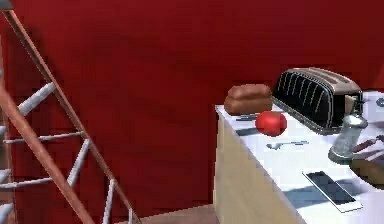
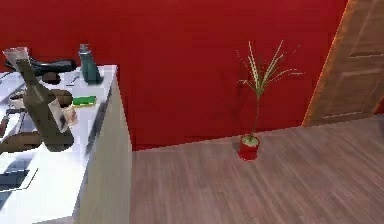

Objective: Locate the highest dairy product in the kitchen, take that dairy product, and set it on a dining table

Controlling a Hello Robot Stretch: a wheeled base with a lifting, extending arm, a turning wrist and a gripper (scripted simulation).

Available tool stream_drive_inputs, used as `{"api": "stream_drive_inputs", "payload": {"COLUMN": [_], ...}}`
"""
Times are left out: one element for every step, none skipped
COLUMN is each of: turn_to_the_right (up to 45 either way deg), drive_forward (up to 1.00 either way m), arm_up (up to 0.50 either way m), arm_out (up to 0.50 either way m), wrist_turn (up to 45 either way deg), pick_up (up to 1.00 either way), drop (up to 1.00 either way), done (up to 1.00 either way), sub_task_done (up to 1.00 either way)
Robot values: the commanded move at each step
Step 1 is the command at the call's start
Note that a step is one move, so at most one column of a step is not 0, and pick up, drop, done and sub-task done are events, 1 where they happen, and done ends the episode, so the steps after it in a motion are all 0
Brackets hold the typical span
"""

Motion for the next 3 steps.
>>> {"api": "stream_drive_inputs", "payload": {"turn_to_the_right": [-27.0,-3.0,45.0], "drive_forward": [0.00,0.00,0.00], "arm_up": [0.00,0.00,0.00], "arm_out": [0.00,0.00,0.00], "wrist_turn": [0.0,0.0,0.0], "pick_up": [0.00,0.00,0.00], "drop": [0.00,0.00,0.00], "done": [0.00,0.00,0.00], "sub_task_done": [0.00,0.00,0.00]}}
